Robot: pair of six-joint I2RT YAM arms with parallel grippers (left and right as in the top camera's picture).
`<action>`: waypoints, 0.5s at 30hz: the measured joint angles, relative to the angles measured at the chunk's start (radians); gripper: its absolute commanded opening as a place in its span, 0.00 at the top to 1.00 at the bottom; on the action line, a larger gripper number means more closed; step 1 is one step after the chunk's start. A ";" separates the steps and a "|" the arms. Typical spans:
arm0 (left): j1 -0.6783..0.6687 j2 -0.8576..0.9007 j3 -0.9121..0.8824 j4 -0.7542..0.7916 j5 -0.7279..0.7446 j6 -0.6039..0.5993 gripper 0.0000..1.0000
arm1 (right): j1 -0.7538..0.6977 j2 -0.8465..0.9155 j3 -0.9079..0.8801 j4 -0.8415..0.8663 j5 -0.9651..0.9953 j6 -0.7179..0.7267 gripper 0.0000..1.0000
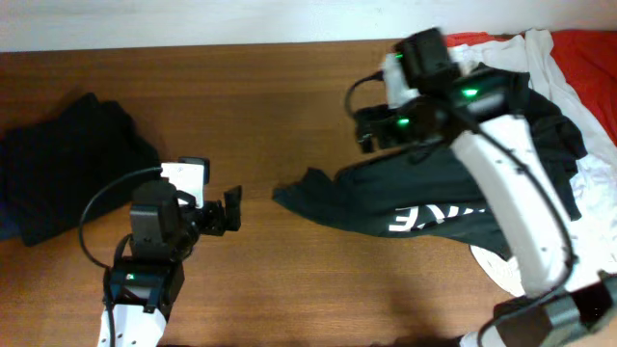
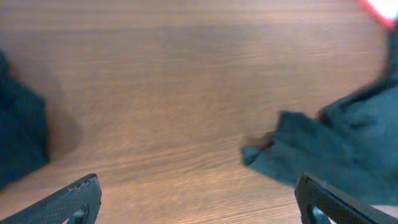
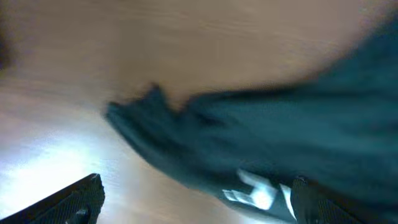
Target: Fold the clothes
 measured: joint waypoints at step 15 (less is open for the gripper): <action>-0.519 0.820 0.022 0.690 0.309 -0.691 0.72 | -0.436 -0.070 0.004 -0.243 0.045 0.018 0.01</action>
